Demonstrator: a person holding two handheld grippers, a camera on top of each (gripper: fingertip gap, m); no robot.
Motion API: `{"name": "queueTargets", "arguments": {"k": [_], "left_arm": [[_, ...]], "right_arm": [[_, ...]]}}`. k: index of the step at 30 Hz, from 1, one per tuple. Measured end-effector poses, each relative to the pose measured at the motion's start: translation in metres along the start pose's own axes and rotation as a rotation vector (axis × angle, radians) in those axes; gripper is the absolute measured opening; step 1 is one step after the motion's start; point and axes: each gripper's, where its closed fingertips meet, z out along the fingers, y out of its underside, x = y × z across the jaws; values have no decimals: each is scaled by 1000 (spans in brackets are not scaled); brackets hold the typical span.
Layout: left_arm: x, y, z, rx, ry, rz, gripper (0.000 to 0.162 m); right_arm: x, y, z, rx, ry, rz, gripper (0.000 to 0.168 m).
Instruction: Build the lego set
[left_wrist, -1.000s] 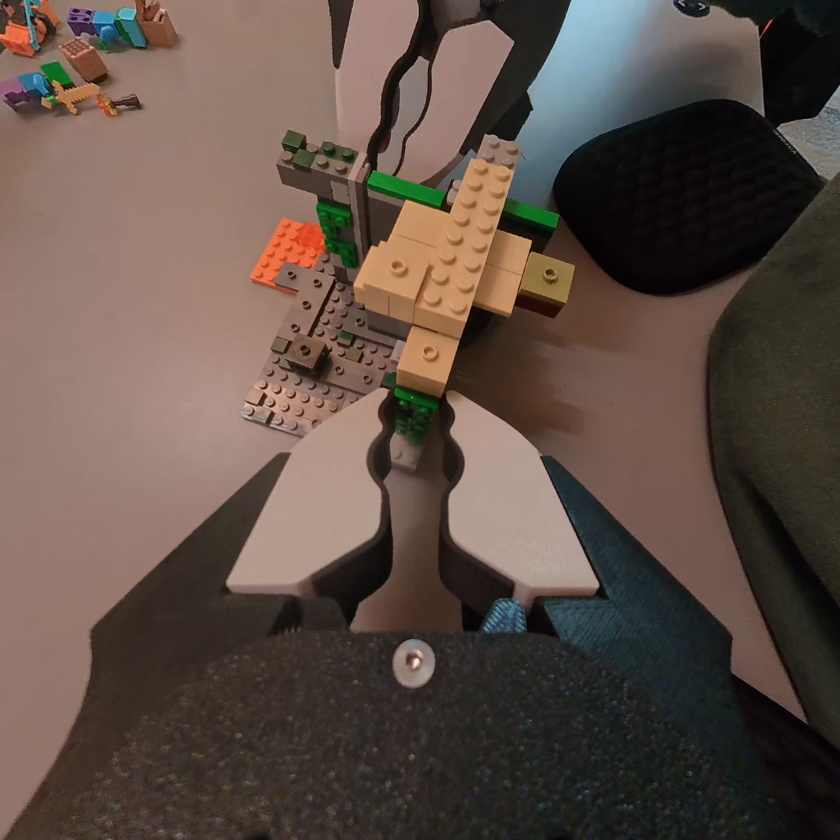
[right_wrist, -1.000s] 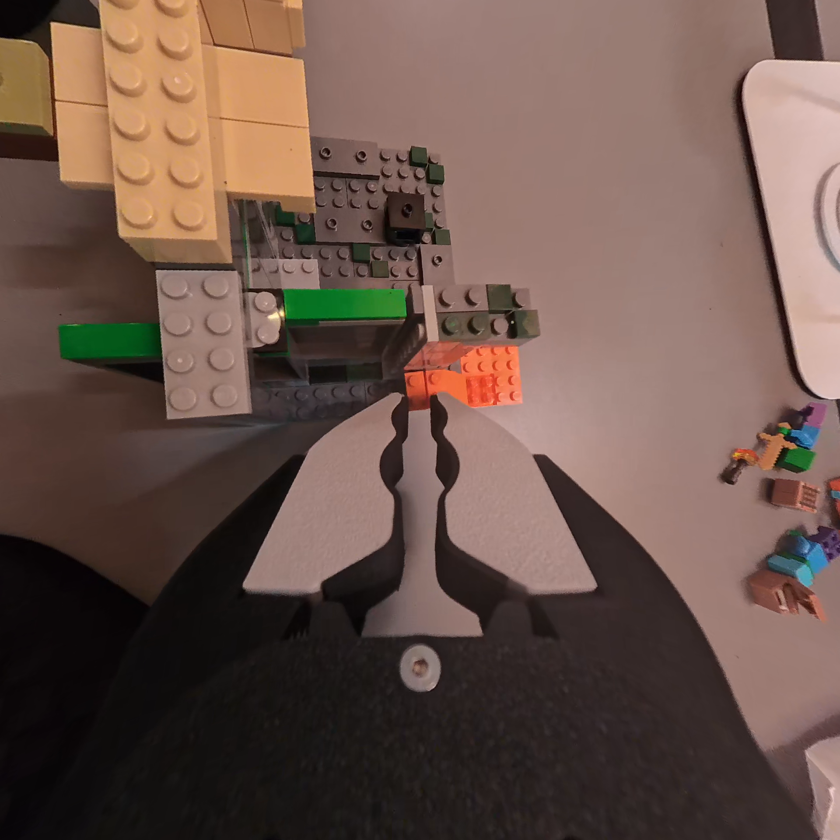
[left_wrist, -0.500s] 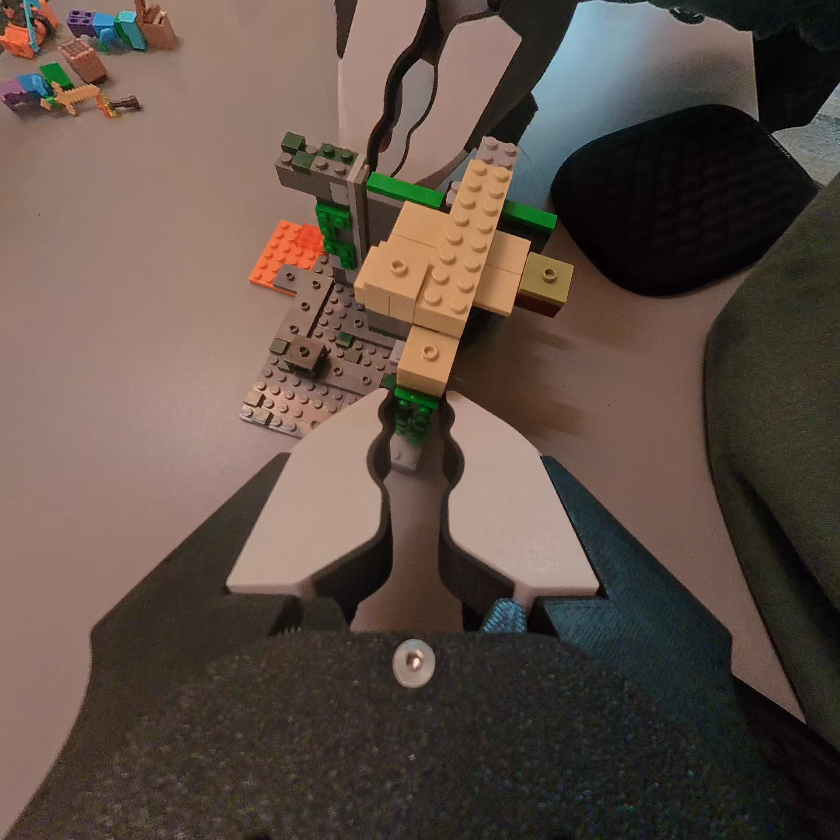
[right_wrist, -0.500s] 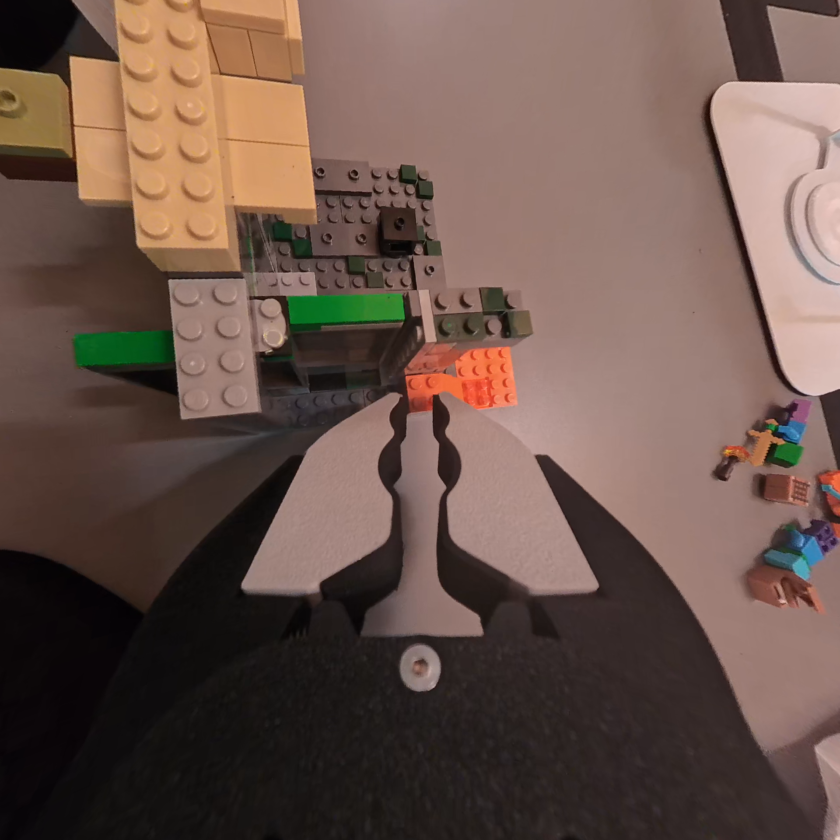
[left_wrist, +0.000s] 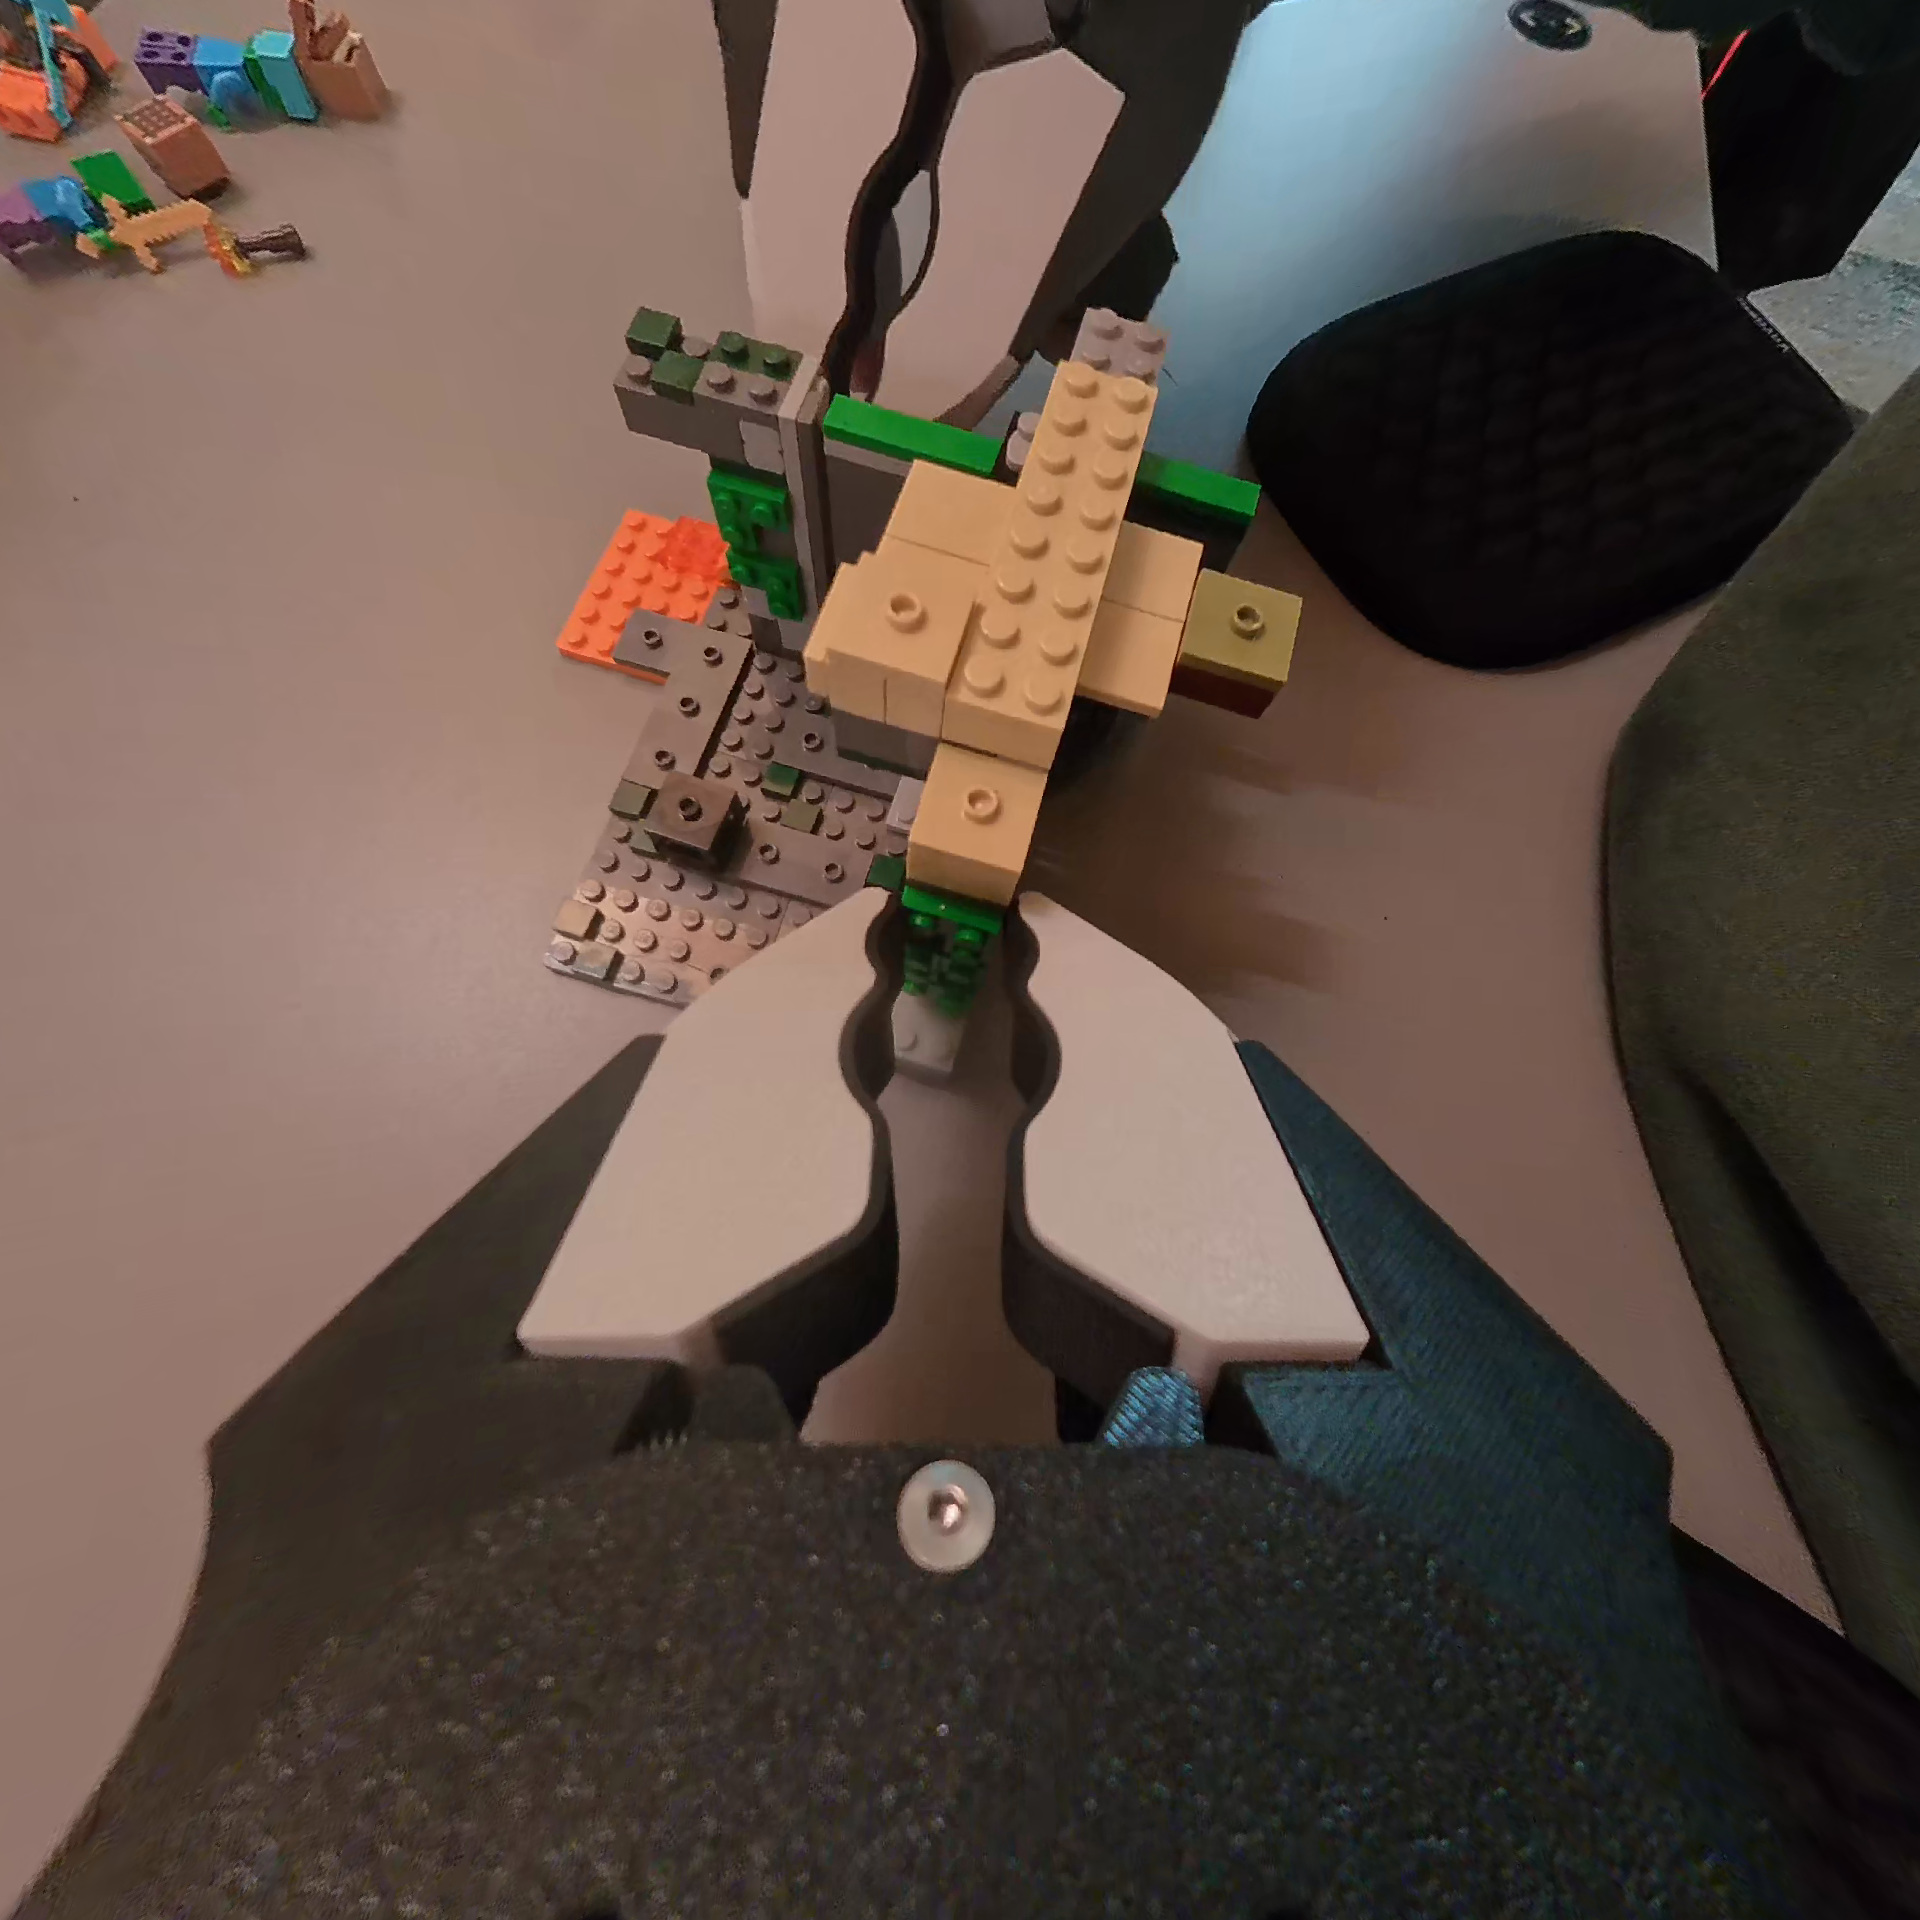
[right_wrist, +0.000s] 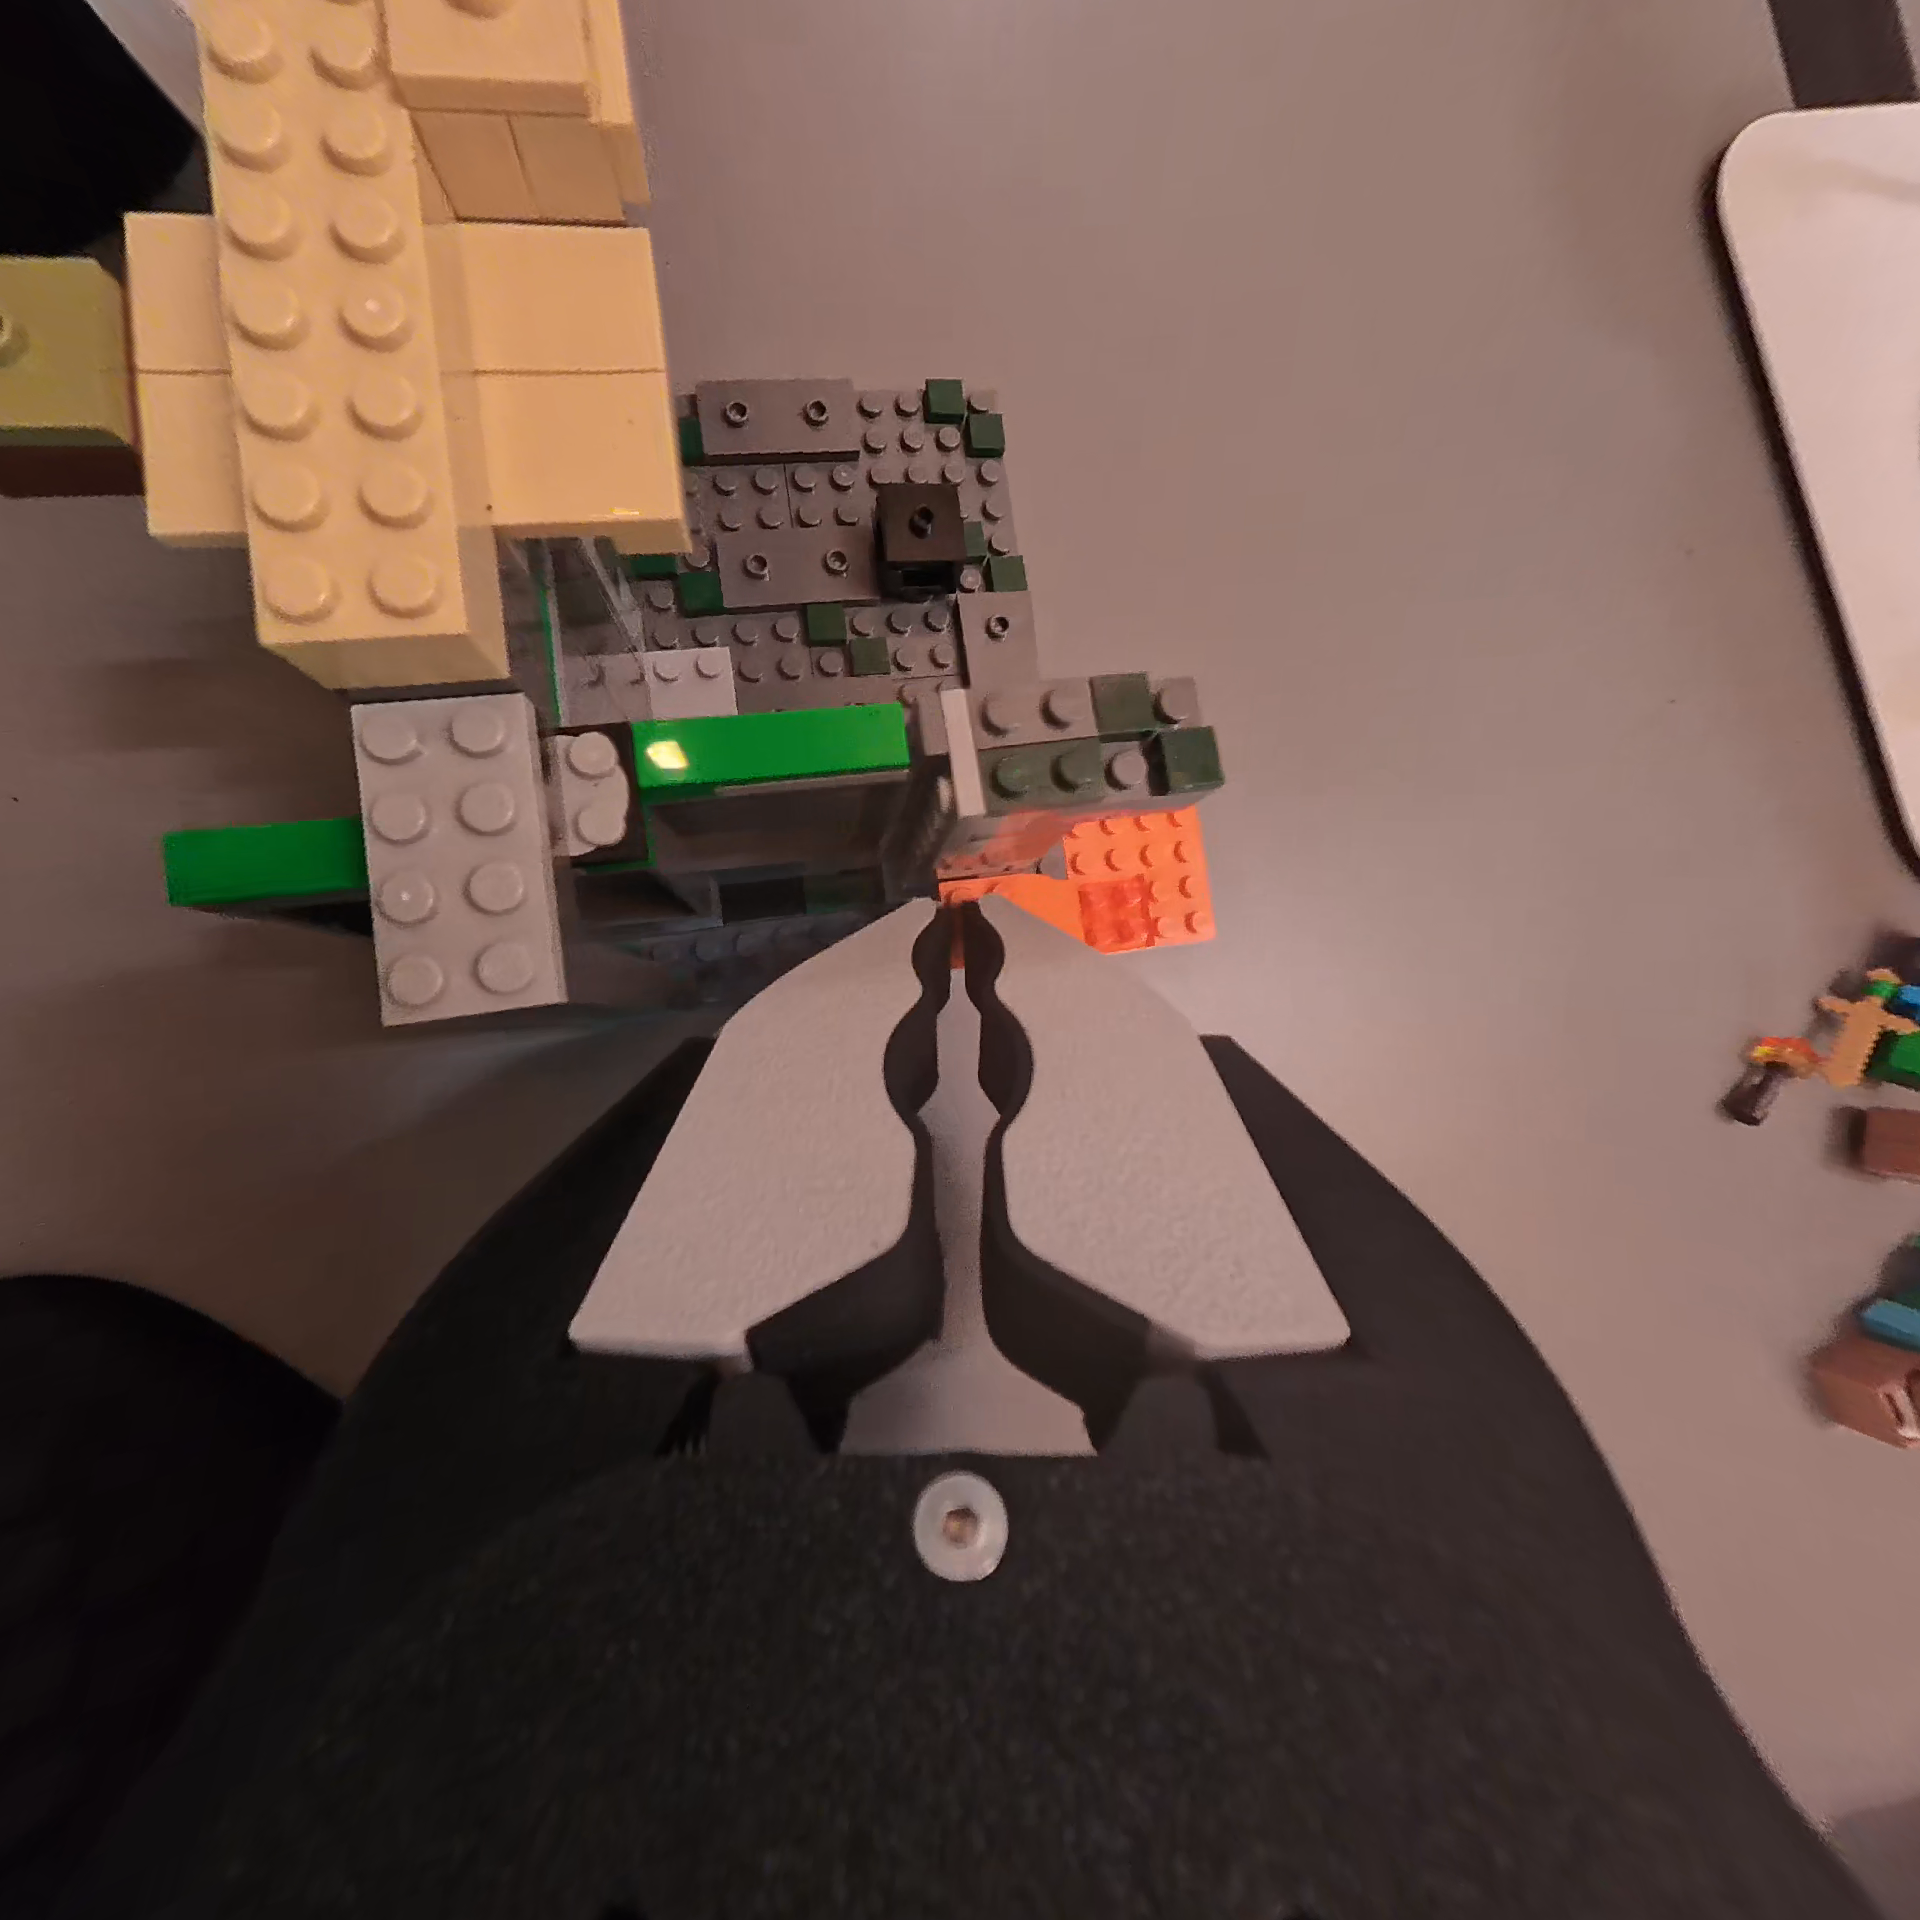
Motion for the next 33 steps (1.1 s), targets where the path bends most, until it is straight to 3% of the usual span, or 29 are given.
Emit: {"name": "queueTargets", "arguments": {"k": [17,24,33], "left_arm": [[4,2,-1,15,29,10,17],[4,2,-2,13,33,3,17],[5,2,-2,-6,27,-5,17]], "right_arm": [[2,-1,5,-113,-113,24,0],[3,-3,5,-63,-132,70,0],[17,0,-25,175,-139,272,4]]}}
